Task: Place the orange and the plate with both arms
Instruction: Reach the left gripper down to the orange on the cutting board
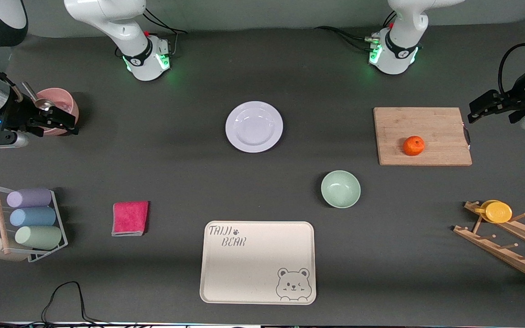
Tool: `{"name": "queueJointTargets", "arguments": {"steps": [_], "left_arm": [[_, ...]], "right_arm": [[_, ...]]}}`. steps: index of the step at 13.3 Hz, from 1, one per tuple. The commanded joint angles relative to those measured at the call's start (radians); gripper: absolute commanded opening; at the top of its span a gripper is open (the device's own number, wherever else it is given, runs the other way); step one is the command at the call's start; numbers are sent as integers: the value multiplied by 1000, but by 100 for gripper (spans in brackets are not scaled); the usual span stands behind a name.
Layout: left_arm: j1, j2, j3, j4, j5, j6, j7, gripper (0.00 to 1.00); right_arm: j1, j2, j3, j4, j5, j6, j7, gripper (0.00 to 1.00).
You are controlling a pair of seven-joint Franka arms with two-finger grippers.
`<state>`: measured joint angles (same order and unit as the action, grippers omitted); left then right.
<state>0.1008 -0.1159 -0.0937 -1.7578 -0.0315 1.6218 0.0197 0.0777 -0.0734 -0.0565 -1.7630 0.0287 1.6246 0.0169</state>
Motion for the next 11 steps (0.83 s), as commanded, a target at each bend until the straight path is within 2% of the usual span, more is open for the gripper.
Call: {"name": "queueJointTargets", "arguments": {"steps": [1, 4, 6, 7, 11], "left_arm": [[10, -10, -1, 5, -7, -5, 19, 100], [7, 1, -1, 5, -5, -5, 17, 100], [11, 16, 2, -27, -8, -7, 19, 100], [11, 15, 2, -85, -8, 9, 3, 100], [10, -8, 2, -364, 7, 255, -13, 100]], "right_arm": [[5, -5, 1, 14, -21, -23, -2, 100], [7, -5, 6, 13, -21, -23, 8, 100], [7, -6, 7, 14, -21, -26, 11, 100], [7, -6, 7, 14, -21, -37, 9, 100], [8, -3, 9, 19, -18, -37, 15, 100]]}}
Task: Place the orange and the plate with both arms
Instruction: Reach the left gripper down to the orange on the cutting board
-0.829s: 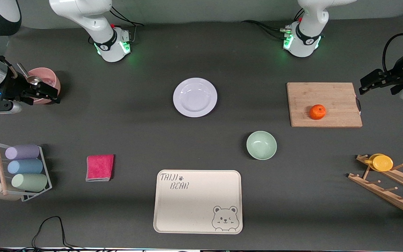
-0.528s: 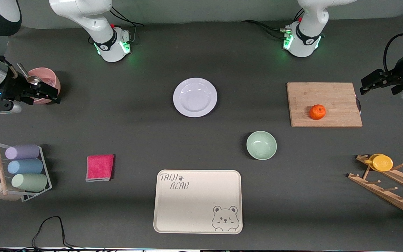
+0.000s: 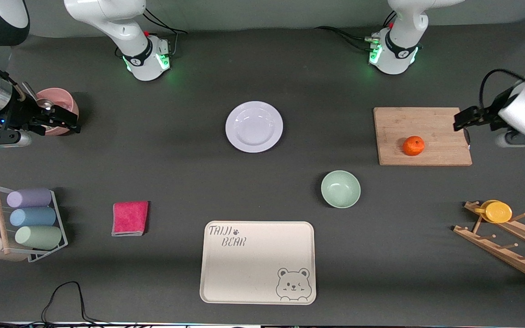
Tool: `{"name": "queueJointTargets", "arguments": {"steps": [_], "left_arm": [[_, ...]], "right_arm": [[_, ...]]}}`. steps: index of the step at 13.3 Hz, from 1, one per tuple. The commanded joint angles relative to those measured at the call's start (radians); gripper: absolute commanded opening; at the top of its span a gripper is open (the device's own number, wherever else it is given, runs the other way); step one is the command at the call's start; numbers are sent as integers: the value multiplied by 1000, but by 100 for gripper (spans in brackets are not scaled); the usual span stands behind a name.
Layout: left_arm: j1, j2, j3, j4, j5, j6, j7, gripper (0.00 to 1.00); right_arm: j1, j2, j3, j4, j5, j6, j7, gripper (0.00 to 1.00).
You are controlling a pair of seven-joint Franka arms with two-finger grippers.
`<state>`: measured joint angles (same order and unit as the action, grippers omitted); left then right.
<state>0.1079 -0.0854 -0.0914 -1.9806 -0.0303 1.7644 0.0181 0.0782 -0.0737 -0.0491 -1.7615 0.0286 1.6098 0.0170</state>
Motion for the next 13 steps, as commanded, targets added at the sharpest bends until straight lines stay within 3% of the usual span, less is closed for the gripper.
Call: {"name": "queueJointTargets", "arguments": {"steps": [1, 7, 10, 13], "left_arm": [[4, -56, -1, -232, 7, 218, -13, 100], [6, -37, -1, -628, 7, 774, -17, 100], [9, 53, 1, -705, 6, 982, -17, 100], [30, 127, 1, -721, 6, 1075, -15, 100]], "right_arm": [[6, 0, 2, 17, -18, -22, 15, 100], [6, 14, -2, 17, -12, -21, 14, 100], [3, 57, -3, 60, -9, -22, -5, 100], [5, 72, -3, 76, 5, -25, 11, 100]]}}
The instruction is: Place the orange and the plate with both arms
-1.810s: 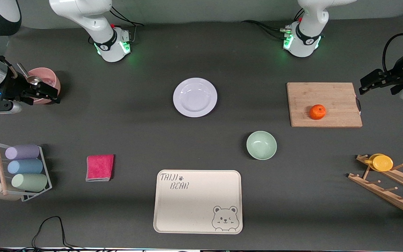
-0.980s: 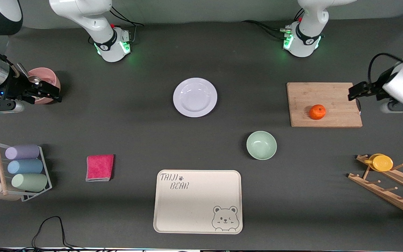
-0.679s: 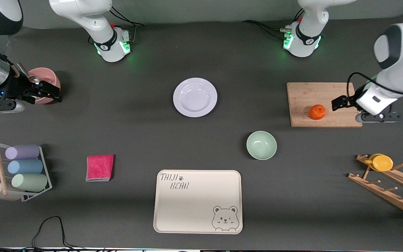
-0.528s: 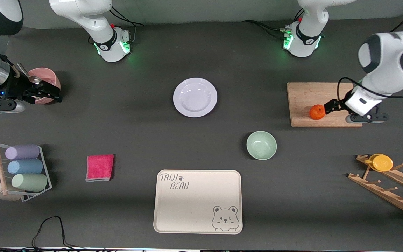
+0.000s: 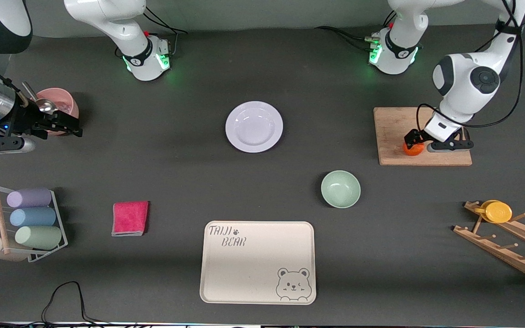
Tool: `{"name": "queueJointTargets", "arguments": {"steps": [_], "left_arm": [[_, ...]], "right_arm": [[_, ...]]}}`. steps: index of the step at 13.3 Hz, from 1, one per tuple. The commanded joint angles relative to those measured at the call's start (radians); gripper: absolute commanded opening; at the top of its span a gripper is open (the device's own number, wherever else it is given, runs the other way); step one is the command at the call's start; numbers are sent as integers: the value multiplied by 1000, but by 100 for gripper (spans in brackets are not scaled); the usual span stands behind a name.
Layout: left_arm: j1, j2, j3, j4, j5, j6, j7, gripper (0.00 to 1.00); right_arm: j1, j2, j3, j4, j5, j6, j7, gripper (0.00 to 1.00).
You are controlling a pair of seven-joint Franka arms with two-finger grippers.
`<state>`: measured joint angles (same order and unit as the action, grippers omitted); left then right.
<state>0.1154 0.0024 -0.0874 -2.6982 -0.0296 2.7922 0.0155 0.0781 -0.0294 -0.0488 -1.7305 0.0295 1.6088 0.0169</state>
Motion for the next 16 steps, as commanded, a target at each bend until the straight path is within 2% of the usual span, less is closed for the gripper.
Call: {"name": "queueJointTargets", "arguments": {"steps": [1, 4, 6, 7, 8, 9, 11, 12, 14, 16], "left_arm": [[23, 45, -3, -3, 5, 49, -12, 100], [23, 62, -5, -3, -1, 49, -32, 96], [23, 64, -5, -3, -4, 46, -35, 87], [23, 67, -5, -3, -6, 44, -35, 79], [23, 68, -5, -3, -6, 44, -35, 66], [23, 70, -5, -3, -6, 43, -35, 49], [23, 67, -6, -3, -6, 36, -32, 11], [21, 62, -6, -2, -6, 29, -29, 0], [18, 35, -8, 9, -6, -12, -17, 0], [10, -37, -14, 46, -4, -127, -9, 0]], "right_arm": [[5, 29, -3, 39, 30, -23, 12, 100], [-9, 66, -16, 37, 136, -23, 23, 100], [-8, 68, -31, 31, 161, -23, 67, 100], [-8, 68, -33, 23, 187, -21, 69, 100], [-9, 69, -45, 20, 226, -15, 69, 100], [-8, 77, -55, 17, 268, -12, 69, 100], [-6, 91, -68, -3, 352, 11, 69, 100], [-5, 91, -66, -23, 365, 40, 69, 100], [5, 105, -65, -56, 371, 106, 69, 100], [8, 129, -66, -78, 443, 154, 67, 100]]}}
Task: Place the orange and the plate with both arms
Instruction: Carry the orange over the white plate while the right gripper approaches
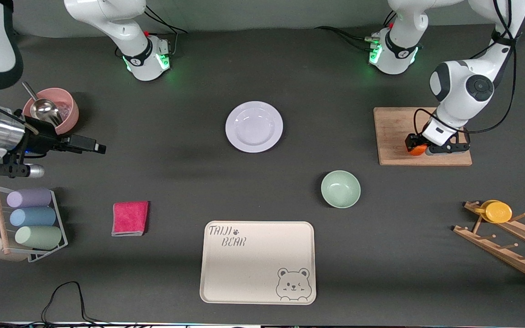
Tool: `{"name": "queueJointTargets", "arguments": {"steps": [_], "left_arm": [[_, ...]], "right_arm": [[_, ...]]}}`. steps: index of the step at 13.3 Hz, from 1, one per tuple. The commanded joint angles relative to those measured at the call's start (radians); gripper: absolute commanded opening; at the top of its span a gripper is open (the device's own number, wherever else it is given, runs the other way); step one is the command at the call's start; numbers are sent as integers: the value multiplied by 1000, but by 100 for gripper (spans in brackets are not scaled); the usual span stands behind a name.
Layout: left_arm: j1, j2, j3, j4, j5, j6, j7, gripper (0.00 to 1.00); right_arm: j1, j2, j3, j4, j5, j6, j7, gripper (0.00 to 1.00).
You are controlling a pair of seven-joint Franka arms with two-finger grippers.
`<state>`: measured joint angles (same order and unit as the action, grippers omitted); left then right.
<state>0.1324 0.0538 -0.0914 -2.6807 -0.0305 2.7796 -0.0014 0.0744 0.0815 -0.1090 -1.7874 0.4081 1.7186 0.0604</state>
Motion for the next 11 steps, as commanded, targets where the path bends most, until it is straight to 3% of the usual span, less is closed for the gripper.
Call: {"name": "queueJointTargets", "arguments": {"steps": [1, 4, 7, 9, 11], "left_arm": [[-19, -130, -11, 65, -3, -212, 9, 0], [-115, -219, -14, 262, -14, -563, -9, 0], [-209, -227, -14, 517, -109, -874, -46, 0], [-269, -227, -30, 603, -115, -952, -141, 0], [-350, -227, -77, 640, -120, -951, -320, 0]], "right_arm": [[11, 38, -5, -21, 93, 49, 22, 100], [11, 84, -1, -17, 178, 58, 12, 100], [8, 139, 0, -12, 268, 50, 9, 100], [8, 185, 0, 2, 314, 50, 7, 100], [5, 231, 0, 8, 389, 44, 6, 100]]}}
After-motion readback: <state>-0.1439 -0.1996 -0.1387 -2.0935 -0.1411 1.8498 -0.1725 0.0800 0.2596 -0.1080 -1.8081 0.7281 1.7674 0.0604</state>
